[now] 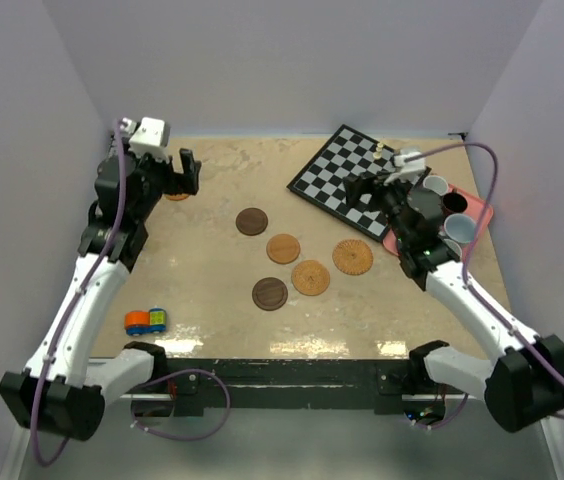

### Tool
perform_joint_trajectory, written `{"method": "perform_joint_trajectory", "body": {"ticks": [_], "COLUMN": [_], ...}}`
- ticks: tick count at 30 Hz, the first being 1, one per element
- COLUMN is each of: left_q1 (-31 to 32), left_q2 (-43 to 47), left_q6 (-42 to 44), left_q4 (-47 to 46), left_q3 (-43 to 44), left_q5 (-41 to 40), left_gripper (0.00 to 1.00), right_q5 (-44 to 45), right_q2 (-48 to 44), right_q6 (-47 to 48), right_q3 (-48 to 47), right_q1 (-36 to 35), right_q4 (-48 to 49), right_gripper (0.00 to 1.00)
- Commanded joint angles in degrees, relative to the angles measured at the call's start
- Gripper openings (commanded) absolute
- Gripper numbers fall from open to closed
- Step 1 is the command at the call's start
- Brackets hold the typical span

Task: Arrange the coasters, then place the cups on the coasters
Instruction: Move the coaster to the center of the board.

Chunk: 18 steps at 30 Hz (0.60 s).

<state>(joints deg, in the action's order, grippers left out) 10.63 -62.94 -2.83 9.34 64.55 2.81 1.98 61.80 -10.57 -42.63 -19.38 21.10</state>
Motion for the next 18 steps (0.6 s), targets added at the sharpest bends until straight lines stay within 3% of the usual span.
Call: {"method": "perform_joint_trajectory", "body": {"ticks": [1, 5, 8, 18], "left_q1": [-0.4, -0.5, -0.4, -1.6], "left_q2": [2.3, 2.2, 1.7, 3.3], "left_q6": [-0.5, -0.5, -0.9, -5.3], "left_q4": [-2.7, -2.0, -2.2, -3.2], "left_q3": [-10.1, -10.5, -11.0, -12.1], "left_q5": [-7.5, -10.7, -9.4, -13.6], "left_gripper": [0.92, 0.92, 0.92, 0.96], "right_q5": [-2.2, 1.4, 8.8, 4.4], "right_q2": [9.8, 19.7, 25.5, 40.2], "right_q6": [5.3, 7.9, 9.3, 13.7], "right_q3": [-9.8, -16.7, -18.3, -22.3], "right_q1": [-7.7, -14.8, -20.6, -24.2], "right_q4": [-6.7, -12.0, -11.4, -9.8], "right_gripper": [0.89, 0.86, 0.86, 0.86]}}
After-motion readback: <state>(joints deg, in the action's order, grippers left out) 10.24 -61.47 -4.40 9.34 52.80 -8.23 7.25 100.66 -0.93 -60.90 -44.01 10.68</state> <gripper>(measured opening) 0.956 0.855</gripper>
